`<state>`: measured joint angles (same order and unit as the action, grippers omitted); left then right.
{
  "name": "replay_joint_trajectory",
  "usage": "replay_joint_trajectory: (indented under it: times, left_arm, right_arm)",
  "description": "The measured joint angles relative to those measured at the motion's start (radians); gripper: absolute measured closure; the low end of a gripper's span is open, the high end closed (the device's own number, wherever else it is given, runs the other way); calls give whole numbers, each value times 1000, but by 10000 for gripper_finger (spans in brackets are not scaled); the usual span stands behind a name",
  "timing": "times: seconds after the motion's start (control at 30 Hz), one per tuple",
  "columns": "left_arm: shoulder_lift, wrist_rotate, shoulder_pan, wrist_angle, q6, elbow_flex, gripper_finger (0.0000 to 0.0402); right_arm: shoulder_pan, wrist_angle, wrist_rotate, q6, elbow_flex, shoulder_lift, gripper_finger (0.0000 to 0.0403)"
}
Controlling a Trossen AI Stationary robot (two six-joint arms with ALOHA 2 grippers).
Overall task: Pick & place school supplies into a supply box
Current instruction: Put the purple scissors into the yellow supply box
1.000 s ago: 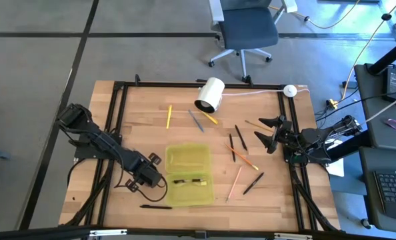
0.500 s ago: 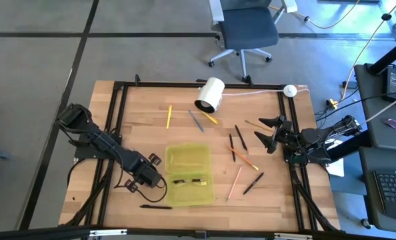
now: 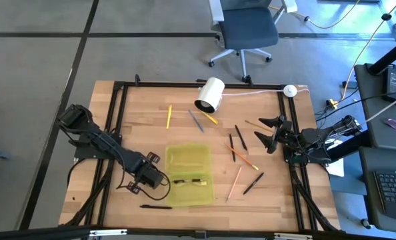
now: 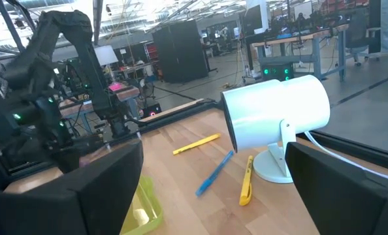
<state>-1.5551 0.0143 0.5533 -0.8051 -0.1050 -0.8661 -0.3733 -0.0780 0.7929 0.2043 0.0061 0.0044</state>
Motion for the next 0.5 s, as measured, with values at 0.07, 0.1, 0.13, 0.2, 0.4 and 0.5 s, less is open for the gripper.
replay_joint_trajectory:
  times: [0.07,0.1,0.13,0.2,0.4,0.5]
  left_arm:
    - [0,-8,-1,-63,-43,-55,347]
    - [0,-16,-1,-104,-67,-82,347]
    - [0,-26,-4,-134,-95,-115,347]
    - [2,-46,-10,-167,-162,-186,347]
    - [4,-42,-65,-135,-332,-372,346]
    - [-5,-31,-114,-55,-432,-428,346]
  right_arm:
    - [0,0,0,0,0,0,27]
    - [0,0,-1,0,0,0,27]
    - [0,0,-1,0,0,0,27]
    - [0,0,-5,1,0,0,27]
    - [0,-1,-8,32,0,0,27]
    - [0,-1,-8,53,0,0,27]
